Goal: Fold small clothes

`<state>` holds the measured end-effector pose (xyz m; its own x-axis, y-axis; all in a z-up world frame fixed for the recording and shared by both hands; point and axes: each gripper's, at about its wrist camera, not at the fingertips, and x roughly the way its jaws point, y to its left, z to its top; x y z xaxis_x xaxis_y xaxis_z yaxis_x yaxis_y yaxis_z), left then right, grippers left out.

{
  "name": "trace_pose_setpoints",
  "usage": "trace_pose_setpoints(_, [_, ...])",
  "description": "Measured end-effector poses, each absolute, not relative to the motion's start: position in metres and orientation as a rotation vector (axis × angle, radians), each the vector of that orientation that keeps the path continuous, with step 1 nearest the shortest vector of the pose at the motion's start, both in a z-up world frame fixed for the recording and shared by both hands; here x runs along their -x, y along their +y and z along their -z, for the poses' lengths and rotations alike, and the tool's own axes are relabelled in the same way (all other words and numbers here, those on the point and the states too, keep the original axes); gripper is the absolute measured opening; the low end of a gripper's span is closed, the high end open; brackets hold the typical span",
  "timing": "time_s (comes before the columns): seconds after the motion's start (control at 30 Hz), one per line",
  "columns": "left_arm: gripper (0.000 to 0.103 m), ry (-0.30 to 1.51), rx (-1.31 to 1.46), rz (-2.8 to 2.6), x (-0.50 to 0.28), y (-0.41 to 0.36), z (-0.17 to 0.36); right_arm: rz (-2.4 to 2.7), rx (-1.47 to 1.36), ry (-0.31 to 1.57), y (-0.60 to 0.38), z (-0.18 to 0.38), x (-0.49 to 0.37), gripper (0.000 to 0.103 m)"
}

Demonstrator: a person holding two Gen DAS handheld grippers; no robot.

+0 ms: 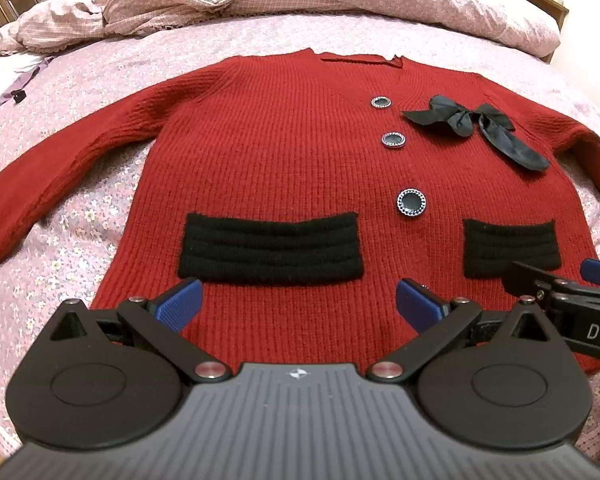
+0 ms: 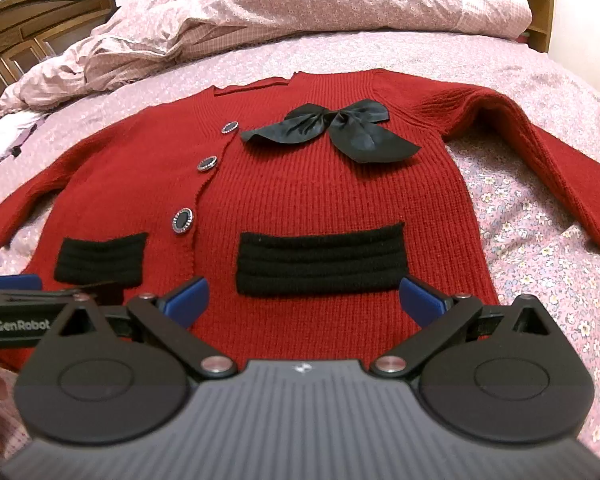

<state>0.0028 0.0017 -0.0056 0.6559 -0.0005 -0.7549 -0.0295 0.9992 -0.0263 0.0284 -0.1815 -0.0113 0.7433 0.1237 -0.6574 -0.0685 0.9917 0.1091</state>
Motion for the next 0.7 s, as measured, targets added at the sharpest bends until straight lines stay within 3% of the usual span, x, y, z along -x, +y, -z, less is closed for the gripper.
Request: trace_pose_setpoints(0.7, [0.103,0.881,0.042,-0.002,-0.031,0.008,-0.006,-0.103,-0.224,0.74,-0.222,-0.012,-0.052,0.103])
